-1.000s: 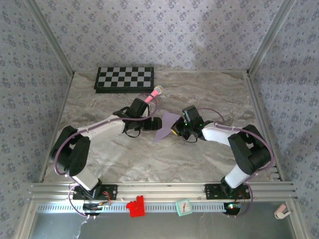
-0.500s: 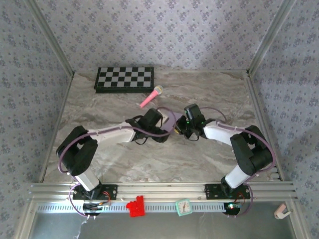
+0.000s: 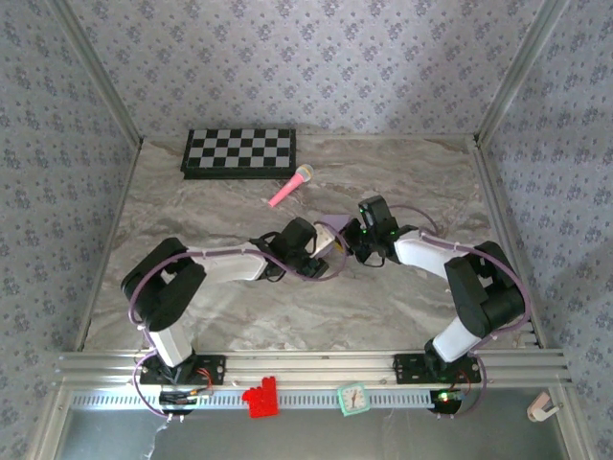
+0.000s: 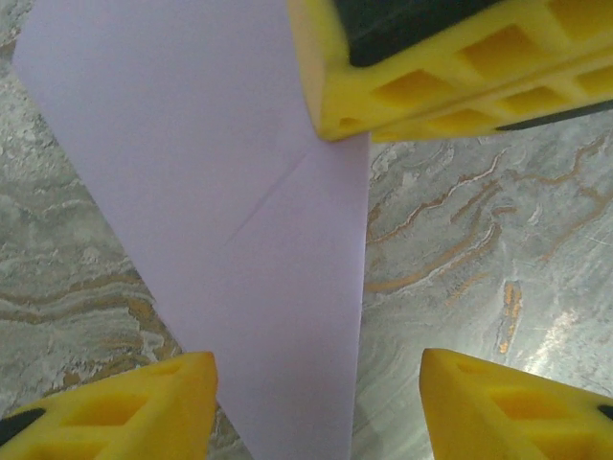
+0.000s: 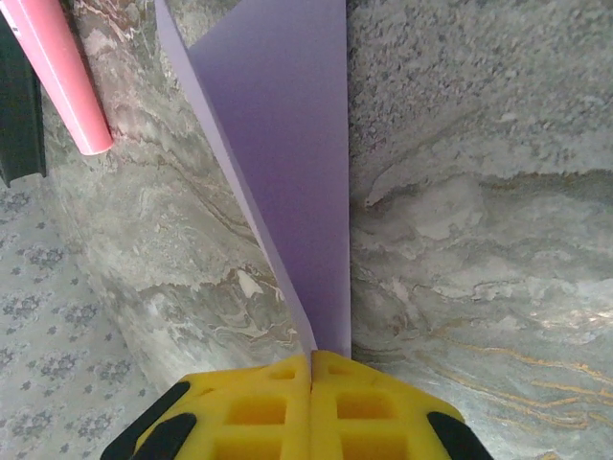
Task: Fold a paper plane with a square sheet of paper (pick it up from the middle)
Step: Fold the wing for the fifth time at the center of the table.
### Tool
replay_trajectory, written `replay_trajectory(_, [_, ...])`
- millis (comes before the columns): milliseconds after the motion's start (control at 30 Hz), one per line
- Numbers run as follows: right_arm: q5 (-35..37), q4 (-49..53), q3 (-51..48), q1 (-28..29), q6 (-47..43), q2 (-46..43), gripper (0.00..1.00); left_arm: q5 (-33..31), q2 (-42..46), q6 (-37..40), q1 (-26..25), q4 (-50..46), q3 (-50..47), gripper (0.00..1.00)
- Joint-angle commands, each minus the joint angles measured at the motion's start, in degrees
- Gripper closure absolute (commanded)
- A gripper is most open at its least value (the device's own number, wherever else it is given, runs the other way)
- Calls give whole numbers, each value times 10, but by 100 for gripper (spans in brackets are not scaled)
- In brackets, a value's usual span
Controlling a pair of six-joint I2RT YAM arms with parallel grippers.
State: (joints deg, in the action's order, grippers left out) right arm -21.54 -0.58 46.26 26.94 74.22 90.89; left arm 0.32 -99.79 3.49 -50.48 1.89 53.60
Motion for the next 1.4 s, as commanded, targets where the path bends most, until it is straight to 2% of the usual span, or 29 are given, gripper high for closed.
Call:
replay_trajectory(0, [-12,8,18,-4,12,-12,96,-6,-10,36,-4,29,-2,46])
replay_trajectory(267, [-17,15,18,-11,14,-9,95,7,-11,39,-5,41,-21,59])
replay_trajectory(933, [-25,28,19,-15,17,-9,93,31,-18,46,-5,52,-29,83])
replay_trajectory(1033, [-25,36,21,-17,11,-9,84,34,-16,45,-4,51,-28,87])
replay_trajectory(1200, [-24,68,30,-17,-5,2,62,35,-16,47,-4,51,-28,88])
replay_trajectory(1367, [-26,84,43,-16,-14,18,54,41,-17,45,-4,49,-27,90])
